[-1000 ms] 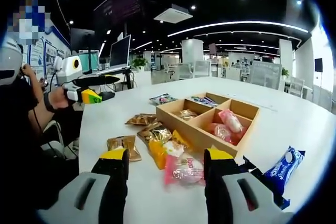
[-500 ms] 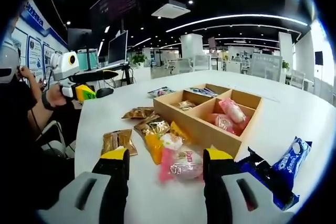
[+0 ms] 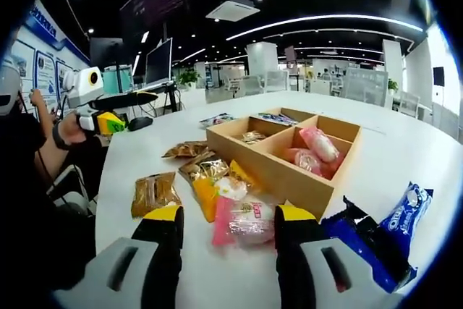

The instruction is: Pick up the scattered marshmallows, QQ candies, Oreo cookies, and mixed nuts on the table and sort them into separate containers

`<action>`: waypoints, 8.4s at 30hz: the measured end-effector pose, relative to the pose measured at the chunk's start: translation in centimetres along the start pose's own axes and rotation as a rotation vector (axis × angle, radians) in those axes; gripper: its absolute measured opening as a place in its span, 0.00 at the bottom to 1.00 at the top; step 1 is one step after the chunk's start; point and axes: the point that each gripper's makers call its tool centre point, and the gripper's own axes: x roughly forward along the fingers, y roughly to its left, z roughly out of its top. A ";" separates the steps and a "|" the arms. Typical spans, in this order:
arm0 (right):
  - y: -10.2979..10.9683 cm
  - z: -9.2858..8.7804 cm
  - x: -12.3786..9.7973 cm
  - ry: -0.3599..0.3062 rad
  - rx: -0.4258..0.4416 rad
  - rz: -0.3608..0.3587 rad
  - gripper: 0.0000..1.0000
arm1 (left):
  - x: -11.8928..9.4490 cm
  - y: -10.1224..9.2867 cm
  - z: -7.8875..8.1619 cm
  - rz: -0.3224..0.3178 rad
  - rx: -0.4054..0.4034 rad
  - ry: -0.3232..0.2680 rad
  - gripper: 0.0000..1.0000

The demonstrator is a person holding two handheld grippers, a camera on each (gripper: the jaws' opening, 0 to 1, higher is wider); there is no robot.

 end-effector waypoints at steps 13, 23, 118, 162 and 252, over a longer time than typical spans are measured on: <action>-0.8 -0.3 0.1 0.017 -0.014 -0.036 0.39 | 0.1 -0.2 -0.1 -0.002 -0.001 0.002 0.93; -0.7 -0.6 0.4 0.045 -0.037 -0.062 0.39 | -0.3 0.3 0.4 0.005 0.000 -0.018 0.93; -2.1 0.4 -1.2 -0.019 -0.013 -0.134 0.14 | -0.1 0.1 -0.1 0.002 0.005 0.003 0.92; -1.1 5.9 -6.3 -0.188 0.048 -0.108 0.15 | -0.2 -0.1 0.2 -0.008 0.014 0.005 0.92; -5.9 8.3 -0.9 -0.168 0.071 -0.116 0.16 | 0.2 0.0 -0.1 -0.012 0.009 0.009 0.97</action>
